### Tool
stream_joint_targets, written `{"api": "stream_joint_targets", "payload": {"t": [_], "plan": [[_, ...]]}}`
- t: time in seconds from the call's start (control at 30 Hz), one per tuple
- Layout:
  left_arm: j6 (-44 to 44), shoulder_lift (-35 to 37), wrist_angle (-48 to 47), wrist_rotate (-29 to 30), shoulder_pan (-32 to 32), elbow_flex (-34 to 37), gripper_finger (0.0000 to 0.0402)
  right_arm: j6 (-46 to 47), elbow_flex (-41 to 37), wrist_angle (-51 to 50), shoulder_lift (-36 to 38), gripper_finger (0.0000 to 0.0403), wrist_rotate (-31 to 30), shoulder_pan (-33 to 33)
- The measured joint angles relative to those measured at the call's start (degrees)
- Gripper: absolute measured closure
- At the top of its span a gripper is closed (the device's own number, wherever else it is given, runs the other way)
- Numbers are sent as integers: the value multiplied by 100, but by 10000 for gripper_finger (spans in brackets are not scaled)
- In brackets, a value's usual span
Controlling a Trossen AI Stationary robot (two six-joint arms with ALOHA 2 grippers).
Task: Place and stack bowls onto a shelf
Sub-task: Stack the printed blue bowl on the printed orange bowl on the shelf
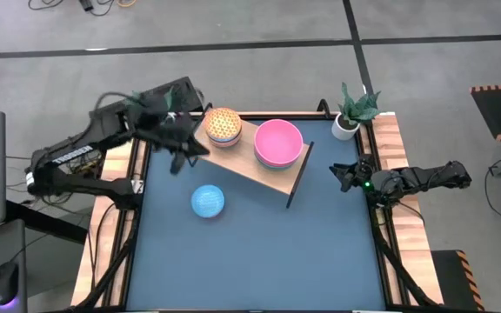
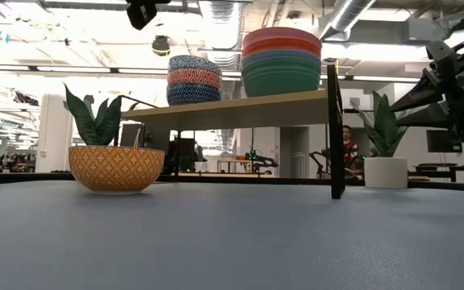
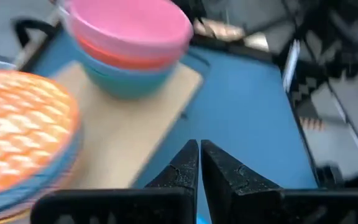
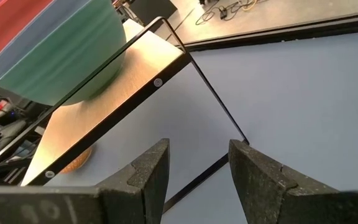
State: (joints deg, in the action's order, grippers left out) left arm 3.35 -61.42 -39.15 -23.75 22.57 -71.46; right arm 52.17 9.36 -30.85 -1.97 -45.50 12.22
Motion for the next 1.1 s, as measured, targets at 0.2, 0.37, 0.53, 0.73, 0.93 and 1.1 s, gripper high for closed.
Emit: {"api": "stream_joint_targets", "payload": {"t": [0.2,0.37,0.53,0.73,0.93,1.1], "plan": [[-159,-594,-519,478,-1294,0,349,-14,-1,0,-1,212,18,1],[-399,-1273,-1205,606,-1878,0,279,-16,-2,0,1,212,36,1],[-467,-1962,-1770,931,-2024,1,229,-16,-2,0,1,212,42,0],[-478,-2220,-1452,870,-2176,572,221,-14,-2,1,1,212,67,1],[-168,-2184,-944,888,-2475,1347,221,-12,-2,1,-1,212,210,1],[-51,-2184,-469,1357,-2741,1729,221,-12,-2,0,1,212,208,1]]}}
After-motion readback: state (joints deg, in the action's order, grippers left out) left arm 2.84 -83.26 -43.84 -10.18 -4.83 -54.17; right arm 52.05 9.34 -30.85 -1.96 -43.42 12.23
